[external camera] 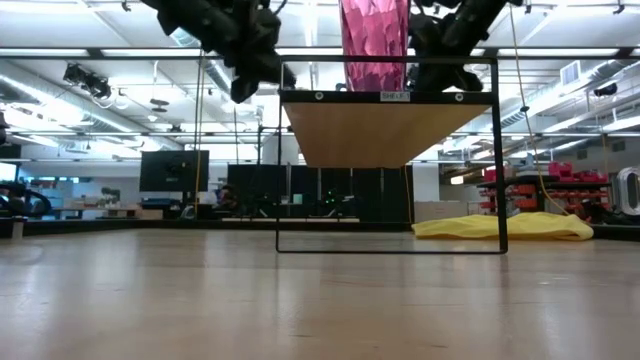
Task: Stack small to large cups/mugs on shelf
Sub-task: Put the blue mug on the shelf
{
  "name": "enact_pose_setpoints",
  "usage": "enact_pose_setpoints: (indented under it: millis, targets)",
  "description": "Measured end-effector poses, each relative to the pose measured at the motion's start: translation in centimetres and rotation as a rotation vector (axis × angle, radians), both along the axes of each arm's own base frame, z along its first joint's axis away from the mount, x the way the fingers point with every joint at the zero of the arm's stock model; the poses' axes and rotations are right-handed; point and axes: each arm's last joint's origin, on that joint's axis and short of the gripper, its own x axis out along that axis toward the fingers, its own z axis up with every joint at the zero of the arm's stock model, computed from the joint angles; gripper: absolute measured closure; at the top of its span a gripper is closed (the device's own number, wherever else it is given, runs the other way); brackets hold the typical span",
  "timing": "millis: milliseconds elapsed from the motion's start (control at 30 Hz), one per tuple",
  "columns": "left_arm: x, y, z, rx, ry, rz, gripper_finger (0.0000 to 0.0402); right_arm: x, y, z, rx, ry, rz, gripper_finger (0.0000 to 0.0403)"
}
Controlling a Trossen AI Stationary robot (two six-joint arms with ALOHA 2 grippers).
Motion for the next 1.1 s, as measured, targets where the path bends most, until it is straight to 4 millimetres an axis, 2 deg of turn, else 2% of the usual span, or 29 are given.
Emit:
enact_pose_setpoints:
  millis: [200,533,700,933,1100]
  targets:
    - [0.6,-1.0,0.2,-0.018,-0.039,-0.040,0.0384,0.4,-0.2,-0.4,-0.006,0.017,0.016,0.0392]
    - [2.7,-0.6,-2.2,-0.084,0.009,-0.016,0.0386,0.6,-0.2,-0.2,-0.015,-0.011,0.019,0.0393]
    - [3.4,-0.4,-2.3,-0.090,-0.036,-0.008,0.0383,0.9,0.4,-0.2,-0.013,-0.010,0.043,0.0396]
    - [3.5,0.0,-2.3,-0.102,-0.058,0.013,0.0391,1.1,1.1,-0.3,-0.001,-0.015,0.055,0.0395]
    - [3.7,0.1,-2.0,-0.111,-0.088,0.022,0.0382,1.3,1.4,-0.2,0.002,-0.020,0.063,0.0395]
